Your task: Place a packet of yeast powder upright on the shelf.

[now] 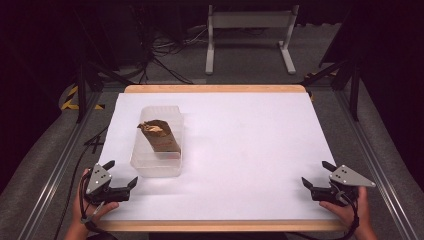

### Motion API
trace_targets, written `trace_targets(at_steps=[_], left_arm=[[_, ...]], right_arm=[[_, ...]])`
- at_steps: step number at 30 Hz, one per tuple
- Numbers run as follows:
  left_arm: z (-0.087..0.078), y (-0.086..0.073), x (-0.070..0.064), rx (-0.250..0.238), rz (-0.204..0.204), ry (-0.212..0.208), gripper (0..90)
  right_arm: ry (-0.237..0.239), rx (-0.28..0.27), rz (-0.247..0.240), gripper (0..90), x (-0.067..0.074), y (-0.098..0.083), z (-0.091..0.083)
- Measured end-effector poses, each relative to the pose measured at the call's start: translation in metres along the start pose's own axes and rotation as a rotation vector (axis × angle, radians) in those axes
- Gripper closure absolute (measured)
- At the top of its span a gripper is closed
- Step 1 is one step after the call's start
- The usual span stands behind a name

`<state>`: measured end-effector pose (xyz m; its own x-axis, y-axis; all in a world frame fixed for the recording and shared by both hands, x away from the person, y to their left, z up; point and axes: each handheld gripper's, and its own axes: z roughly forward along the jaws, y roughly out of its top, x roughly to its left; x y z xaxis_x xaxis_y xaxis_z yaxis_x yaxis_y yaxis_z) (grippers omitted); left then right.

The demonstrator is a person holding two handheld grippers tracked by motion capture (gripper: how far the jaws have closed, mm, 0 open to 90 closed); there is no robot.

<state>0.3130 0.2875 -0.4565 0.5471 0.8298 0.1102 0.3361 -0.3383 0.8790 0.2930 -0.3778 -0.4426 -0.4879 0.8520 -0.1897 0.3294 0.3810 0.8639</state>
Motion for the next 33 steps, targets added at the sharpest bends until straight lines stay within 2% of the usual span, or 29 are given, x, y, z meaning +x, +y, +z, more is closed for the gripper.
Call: trace_targets(at_steps=[4,7,8,11,16,20,22,33], left_arm=[[-0.001,0.000,0.001,-0.003,-0.003,-0.002,5.1],[-0.001,0.000,0.001,-0.004,-0.005,-0.007,4.9],[-0.001,0.000,0.001,-0.004,-0.005,-0.009,4.9],[0.000,0.000,0.001,-0.002,-0.005,-0.004,4.8],[0.000,0.002,0.000,-0.008,0.008,-0.004,4.8],[-0.002,0.001,0.000,-0.025,0.005,0.000,4.9],[-0.001,0.002,0.000,-0.016,0.010,0.001,4.9],[-0.001,0.003,-0.001,-0.011,0.023,0.007,4.9]], right_arm=[[-0.041,-0.050,-0.007,9.5,0.002,-0.003,-0.005],[-0.055,-0.104,0.016,10.8,0.001,-0.005,-0.011],[-0.042,-0.106,0.040,10.4,-0.001,-0.006,-0.013],[-0.040,-0.103,0.062,10.4,-0.003,-0.007,-0.013],[-0.049,-0.099,0.051,10.4,-0.002,-0.006,-0.013],[-0.057,-0.100,0.068,10.6,-0.003,-0.004,-0.013],[-0.061,-0.096,0.075,10.7,-0.003,-0.004,-0.013],[-0.068,-0.087,0.044,10.7,-0.003,0.002,-0.017]])
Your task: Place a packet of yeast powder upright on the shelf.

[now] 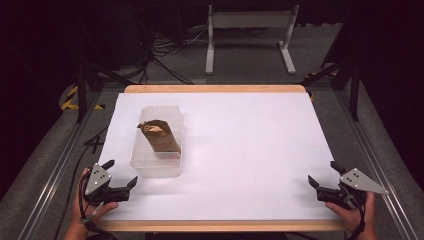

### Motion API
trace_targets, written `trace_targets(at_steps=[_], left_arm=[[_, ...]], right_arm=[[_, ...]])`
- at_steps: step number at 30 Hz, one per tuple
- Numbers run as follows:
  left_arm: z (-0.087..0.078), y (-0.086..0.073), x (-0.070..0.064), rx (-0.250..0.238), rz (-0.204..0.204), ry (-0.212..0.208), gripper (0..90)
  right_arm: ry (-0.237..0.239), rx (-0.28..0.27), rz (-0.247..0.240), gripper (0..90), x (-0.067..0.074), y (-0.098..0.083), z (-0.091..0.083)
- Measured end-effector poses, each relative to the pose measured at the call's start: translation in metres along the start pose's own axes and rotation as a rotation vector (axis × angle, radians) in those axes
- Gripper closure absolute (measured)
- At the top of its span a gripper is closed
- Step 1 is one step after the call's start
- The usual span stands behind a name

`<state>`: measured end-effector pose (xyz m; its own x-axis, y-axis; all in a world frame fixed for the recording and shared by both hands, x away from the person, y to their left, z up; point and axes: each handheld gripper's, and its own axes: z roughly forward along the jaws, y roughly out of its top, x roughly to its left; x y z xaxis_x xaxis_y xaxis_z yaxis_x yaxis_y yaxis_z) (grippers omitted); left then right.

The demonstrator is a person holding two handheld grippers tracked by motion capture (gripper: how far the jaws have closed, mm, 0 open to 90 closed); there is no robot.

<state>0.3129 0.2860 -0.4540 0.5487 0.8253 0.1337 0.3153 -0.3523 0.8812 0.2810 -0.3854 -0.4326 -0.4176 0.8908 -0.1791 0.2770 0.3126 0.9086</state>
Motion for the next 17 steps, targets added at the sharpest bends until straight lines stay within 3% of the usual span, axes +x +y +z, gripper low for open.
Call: trace_targets(at_steps=[5,17], left_arm=[[0.0003,-0.0001,-0.0002,0.001,-0.005,-0.001,4.9],[0.0008,-0.0005,0.0000,0.005,-0.013,0.001,4.9]], right_arm=[[0.002,0.025,-0.010,10.9,0.0022,0.0009,0.0012],[0.012,0.019,-0.016,10.8,0.0043,0.0041,0.0006]])
